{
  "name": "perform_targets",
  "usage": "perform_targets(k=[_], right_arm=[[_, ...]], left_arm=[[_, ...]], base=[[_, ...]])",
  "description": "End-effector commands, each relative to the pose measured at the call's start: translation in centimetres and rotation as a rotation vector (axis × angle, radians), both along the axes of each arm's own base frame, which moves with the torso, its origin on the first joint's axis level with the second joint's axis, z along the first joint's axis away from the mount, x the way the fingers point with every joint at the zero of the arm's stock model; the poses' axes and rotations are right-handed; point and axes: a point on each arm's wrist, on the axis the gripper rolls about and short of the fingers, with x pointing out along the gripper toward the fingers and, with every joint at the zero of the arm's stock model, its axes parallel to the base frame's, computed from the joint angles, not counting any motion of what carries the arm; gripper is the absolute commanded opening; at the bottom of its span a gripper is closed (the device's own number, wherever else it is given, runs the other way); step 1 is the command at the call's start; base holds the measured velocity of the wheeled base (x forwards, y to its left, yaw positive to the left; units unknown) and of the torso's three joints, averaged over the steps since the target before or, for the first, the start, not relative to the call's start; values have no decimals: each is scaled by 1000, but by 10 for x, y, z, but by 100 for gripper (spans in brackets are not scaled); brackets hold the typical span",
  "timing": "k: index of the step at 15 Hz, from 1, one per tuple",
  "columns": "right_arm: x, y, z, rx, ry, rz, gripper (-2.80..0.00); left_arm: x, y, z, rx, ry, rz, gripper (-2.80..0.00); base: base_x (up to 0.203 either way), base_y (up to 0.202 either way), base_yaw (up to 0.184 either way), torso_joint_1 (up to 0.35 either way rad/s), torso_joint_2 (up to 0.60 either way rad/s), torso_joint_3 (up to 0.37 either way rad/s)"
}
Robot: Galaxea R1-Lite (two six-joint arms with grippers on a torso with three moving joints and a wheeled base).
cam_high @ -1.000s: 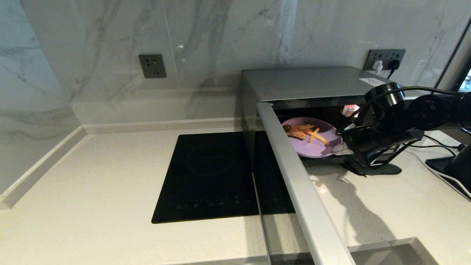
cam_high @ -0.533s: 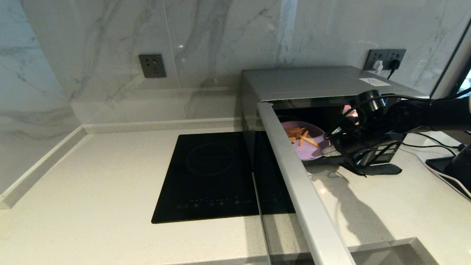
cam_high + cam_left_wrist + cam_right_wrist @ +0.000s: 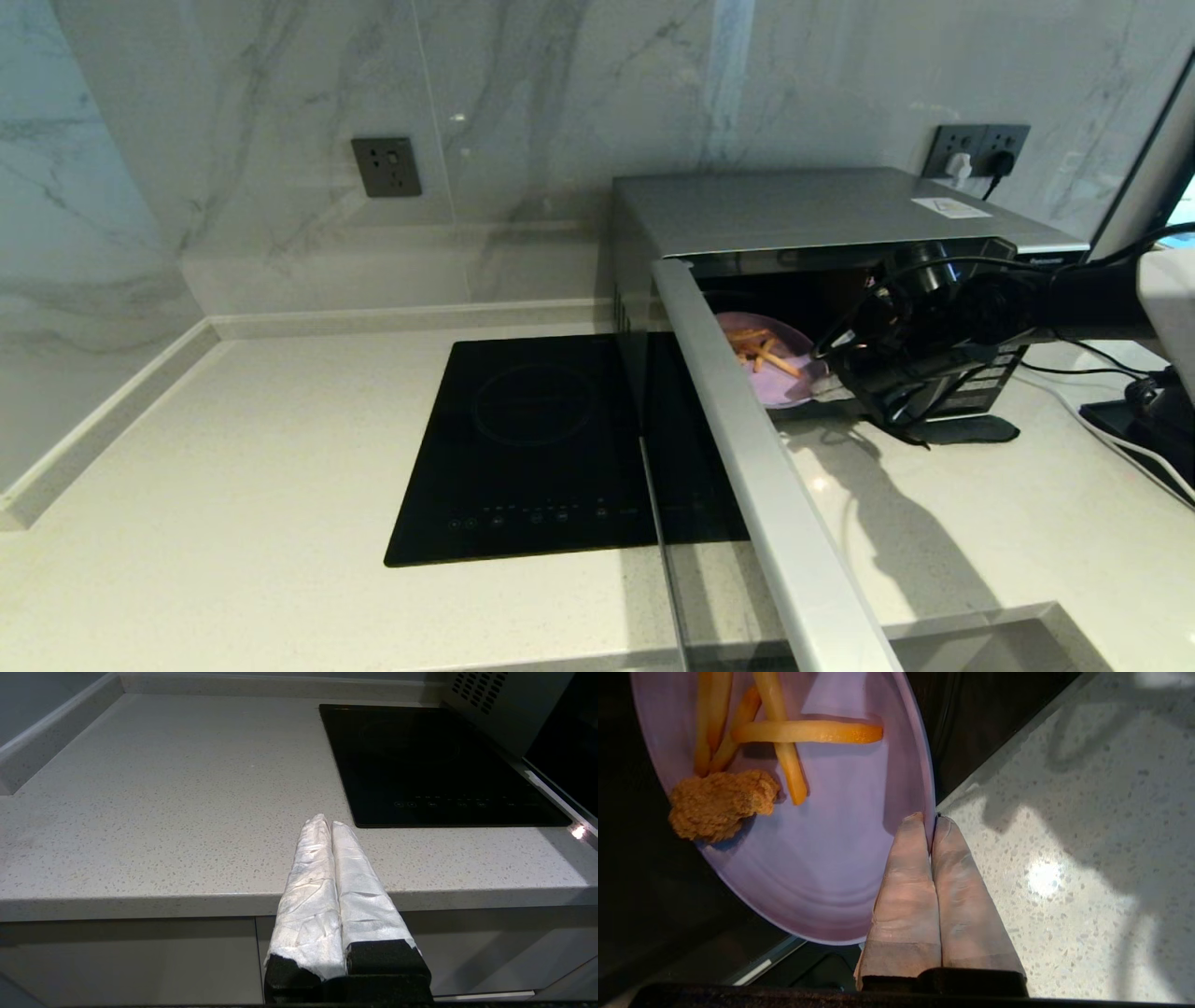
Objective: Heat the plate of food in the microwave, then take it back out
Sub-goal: Put the plate in the microwave oven, then close the microwave oven
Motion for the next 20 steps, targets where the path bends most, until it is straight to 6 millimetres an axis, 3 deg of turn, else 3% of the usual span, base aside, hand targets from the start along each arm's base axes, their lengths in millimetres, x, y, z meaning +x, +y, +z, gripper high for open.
perform_targets(k=[1, 5, 6, 11, 14, 16, 20], right_arm=[[2, -5, -3, 3, 10, -14, -280], [3, -7, 0, -1, -5, -21, -280], [3, -9, 2, -1, -9, -22, 0], [1, -12, 8, -7, -25, -20, 0], [-6, -12, 23, -5, -53, -20, 0], [-19, -13, 41, -3, -83, -20, 0], [-68, -17, 59, -115, -85, 3, 0]], left_arm=[[0, 0, 0, -1, 1, 1, -280], [0, 0, 0, 0, 1, 1, -280], [0, 0, 0, 0, 1, 1, -280], [0, 0, 0, 0, 1, 1, -280], [0, 0, 0, 0, 1, 1, -280], [0, 0, 0, 0, 1, 1, -280], [0, 0, 0, 0, 1, 1, -280]], base=[[0, 0, 0, 0, 0, 0], [0, 0, 0, 0, 0, 0], [0, 0, 0, 0, 0, 0], [0, 0, 0, 0, 0, 0], [0, 0, 0, 0, 0, 0], [0, 0, 0, 0, 0, 0], [0, 0, 0, 0, 0, 0]])
